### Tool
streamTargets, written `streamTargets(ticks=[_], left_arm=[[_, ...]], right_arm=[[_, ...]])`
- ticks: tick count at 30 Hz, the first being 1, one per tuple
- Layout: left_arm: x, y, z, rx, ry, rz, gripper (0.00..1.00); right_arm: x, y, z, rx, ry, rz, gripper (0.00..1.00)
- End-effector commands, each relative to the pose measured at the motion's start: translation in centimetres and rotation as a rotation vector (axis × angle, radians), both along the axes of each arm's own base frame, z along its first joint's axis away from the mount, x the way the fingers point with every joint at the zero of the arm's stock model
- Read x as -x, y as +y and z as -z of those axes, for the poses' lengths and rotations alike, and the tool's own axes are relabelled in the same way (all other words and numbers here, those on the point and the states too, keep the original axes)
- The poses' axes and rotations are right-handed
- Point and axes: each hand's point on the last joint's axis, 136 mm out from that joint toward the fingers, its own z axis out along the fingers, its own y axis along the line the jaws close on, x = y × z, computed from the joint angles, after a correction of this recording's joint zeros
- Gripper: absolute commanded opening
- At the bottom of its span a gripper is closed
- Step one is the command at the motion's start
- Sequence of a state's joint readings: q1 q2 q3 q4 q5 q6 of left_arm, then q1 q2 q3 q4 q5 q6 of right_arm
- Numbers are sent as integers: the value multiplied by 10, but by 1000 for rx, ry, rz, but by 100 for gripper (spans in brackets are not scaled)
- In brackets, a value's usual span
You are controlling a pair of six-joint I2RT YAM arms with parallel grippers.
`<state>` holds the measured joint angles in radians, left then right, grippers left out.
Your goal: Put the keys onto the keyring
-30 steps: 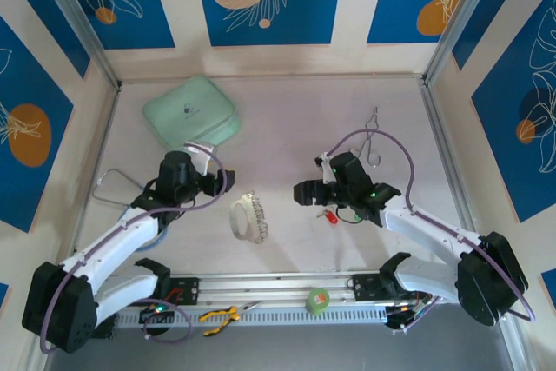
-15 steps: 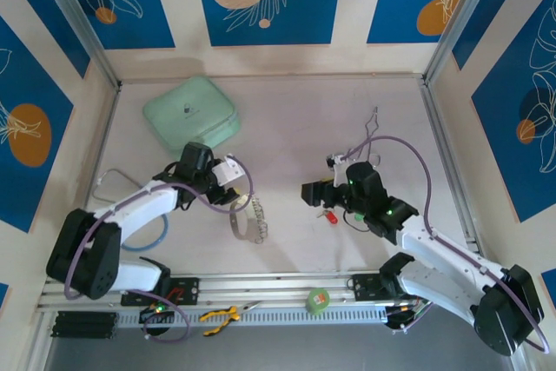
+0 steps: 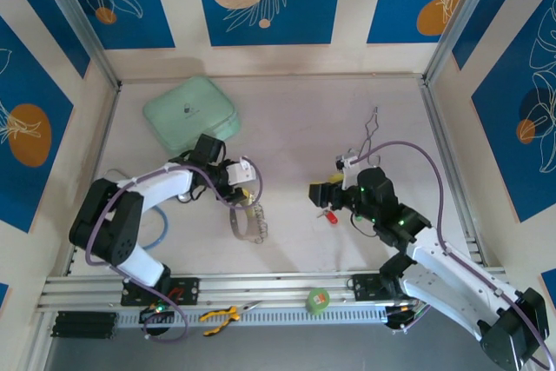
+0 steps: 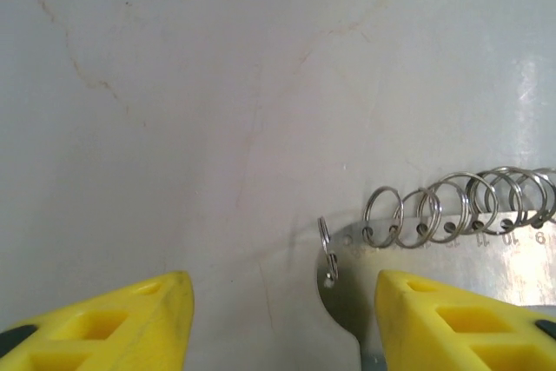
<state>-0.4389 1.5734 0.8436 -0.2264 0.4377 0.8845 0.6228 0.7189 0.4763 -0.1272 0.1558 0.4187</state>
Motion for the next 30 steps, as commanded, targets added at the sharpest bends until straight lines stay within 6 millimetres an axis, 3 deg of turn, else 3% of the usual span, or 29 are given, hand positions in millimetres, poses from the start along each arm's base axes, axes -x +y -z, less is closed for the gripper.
streamTargets(ticks=[1,17,30], left_arm=[[11,-9,0,-8,32,98,55],[12,-5,30,-272,166,141,41],[13,-10,39,-318,204,163,28]], right_arm=[[2,-6,3,22,-6,13,72],[7,-9,6,3,22,28,70],[10,-15,5,10,11,41,70]])
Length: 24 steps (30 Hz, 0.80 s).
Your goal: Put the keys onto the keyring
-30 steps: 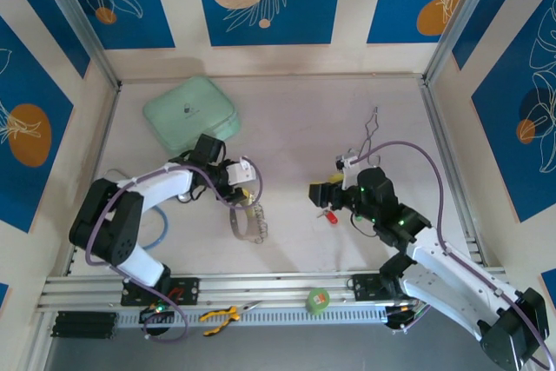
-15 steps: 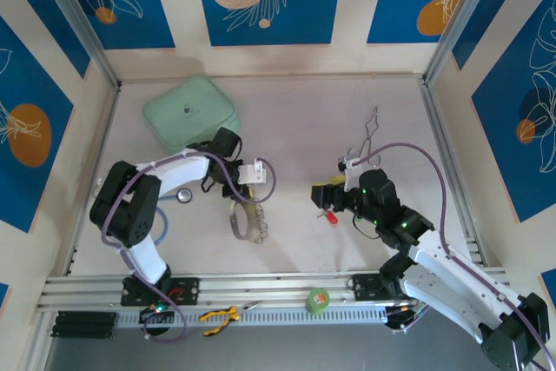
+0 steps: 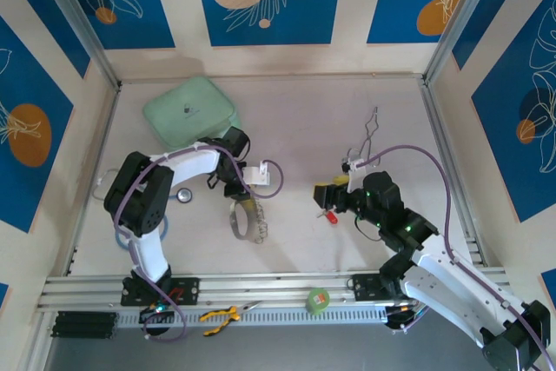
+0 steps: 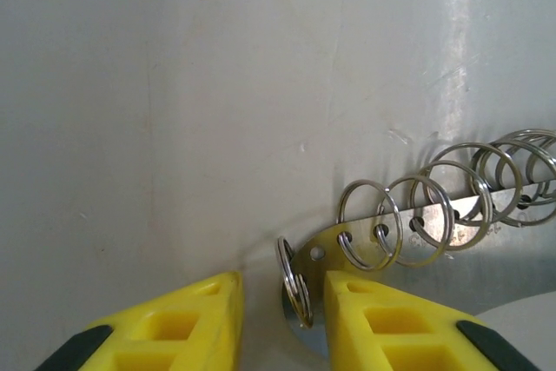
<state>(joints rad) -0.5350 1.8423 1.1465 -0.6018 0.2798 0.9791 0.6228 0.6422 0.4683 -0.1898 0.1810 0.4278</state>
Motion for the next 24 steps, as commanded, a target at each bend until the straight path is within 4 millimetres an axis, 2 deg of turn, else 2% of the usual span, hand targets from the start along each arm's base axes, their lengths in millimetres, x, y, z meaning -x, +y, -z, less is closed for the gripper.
streamTargets(ticks=[1,8,13,16,18,24], left_arm=[[6,-3,-1,-16,23,40,26],[3,-1,1,-38,23,29,9],[3,-1,-8,-26,1,32,0],[2,-5,-26,14,-51,36,0],[1,-11,-45,72,-103,40,0],[7,-21,-99,236,-233,50,0]], right_arm=[[3,-4,8,10,19,15,70],[4,-5,6,4,17,17,70],[5,-6,6,7,18,18,69],[3,-8,6,1,20,37,72],[-1,-11,7,-8,13,69,73],[-2,-3,-11,12,-144,-24,73]])
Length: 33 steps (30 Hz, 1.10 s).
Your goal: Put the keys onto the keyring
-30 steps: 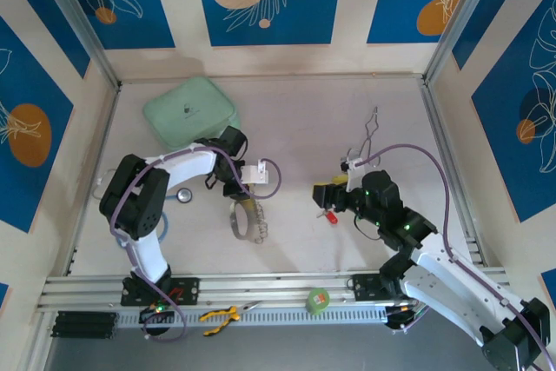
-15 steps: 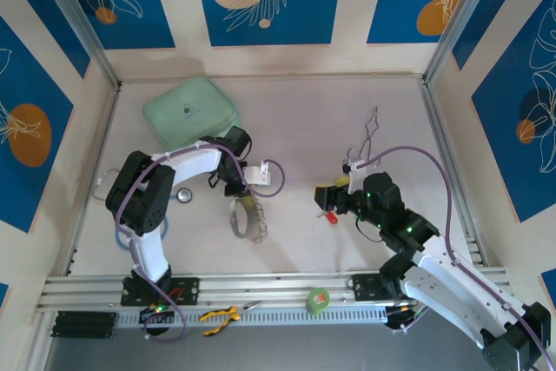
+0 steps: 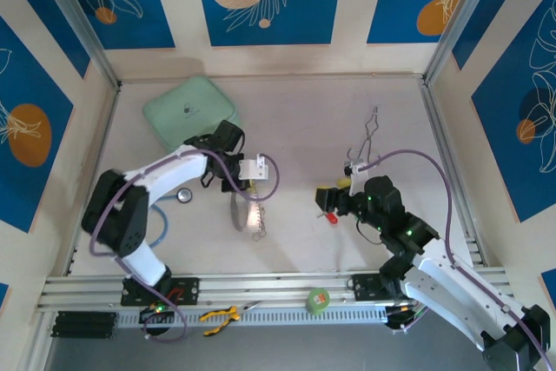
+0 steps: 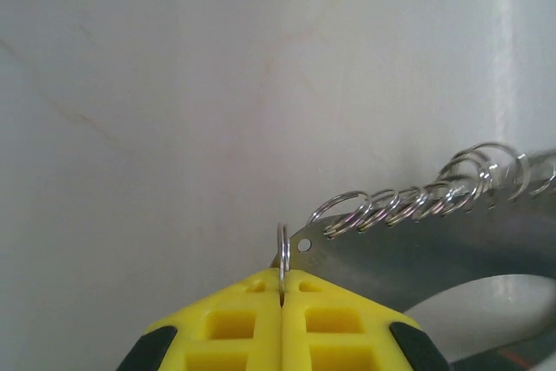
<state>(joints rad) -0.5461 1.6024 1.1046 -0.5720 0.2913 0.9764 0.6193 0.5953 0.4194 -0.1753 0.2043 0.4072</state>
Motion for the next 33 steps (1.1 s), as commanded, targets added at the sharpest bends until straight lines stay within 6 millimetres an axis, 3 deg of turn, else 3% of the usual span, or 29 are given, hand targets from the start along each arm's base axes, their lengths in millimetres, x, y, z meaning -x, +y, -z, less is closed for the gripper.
streamTargets(ticks=[1,9,16,21,25,33], left_arm=[[10,-14,-34,130,-64,48,0],[34,-31,-89,404,-150,91,0],[56,-43,-123,566,-115,147,0],[68,-45,-123,594,-78,183,0],[71,-47,-119,612,-82,188,0],[79,-49,-107,602,-62,211,0]], right_arm=[[-3,7,-23,8,-145,-68,72],[8,44,-56,-7,-301,-360,65],[25,75,-71,187,-468,-676,59],[45,94,-73,298,-686,-929,42],[40,106,-75,324,-745,-964,42],[25,131,-57,356,-706,-982,41]])
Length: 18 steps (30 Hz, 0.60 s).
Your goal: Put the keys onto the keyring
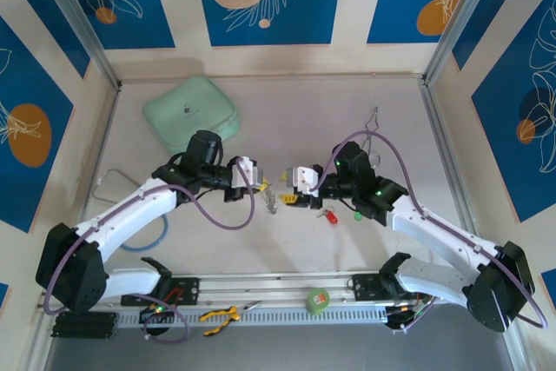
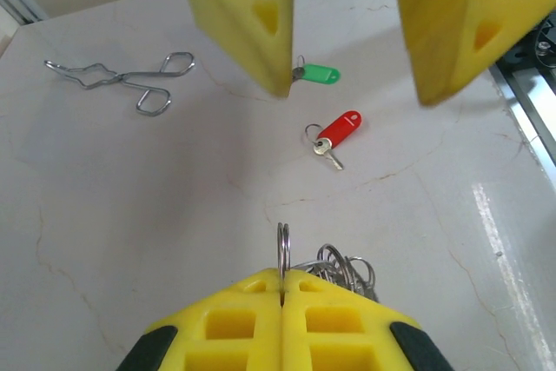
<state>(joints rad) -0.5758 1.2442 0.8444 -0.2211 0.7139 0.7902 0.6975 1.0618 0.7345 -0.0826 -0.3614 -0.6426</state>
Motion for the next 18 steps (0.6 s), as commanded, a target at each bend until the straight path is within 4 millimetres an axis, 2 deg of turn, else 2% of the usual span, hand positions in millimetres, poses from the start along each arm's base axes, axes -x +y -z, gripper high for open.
streamTargets(ticks=[1,5,18], left_arm=[[13,-6,-9,46,-16,60,0],[14,-7,-6,43,-4,67,0],[16,-8,-2,41,13,73,0]], right_arm=[[-7,11,-9,-15,-49,-7,41],[-15,17,-3,5,-38,10,37],[-20,28,11,25,-10,-4,29]])
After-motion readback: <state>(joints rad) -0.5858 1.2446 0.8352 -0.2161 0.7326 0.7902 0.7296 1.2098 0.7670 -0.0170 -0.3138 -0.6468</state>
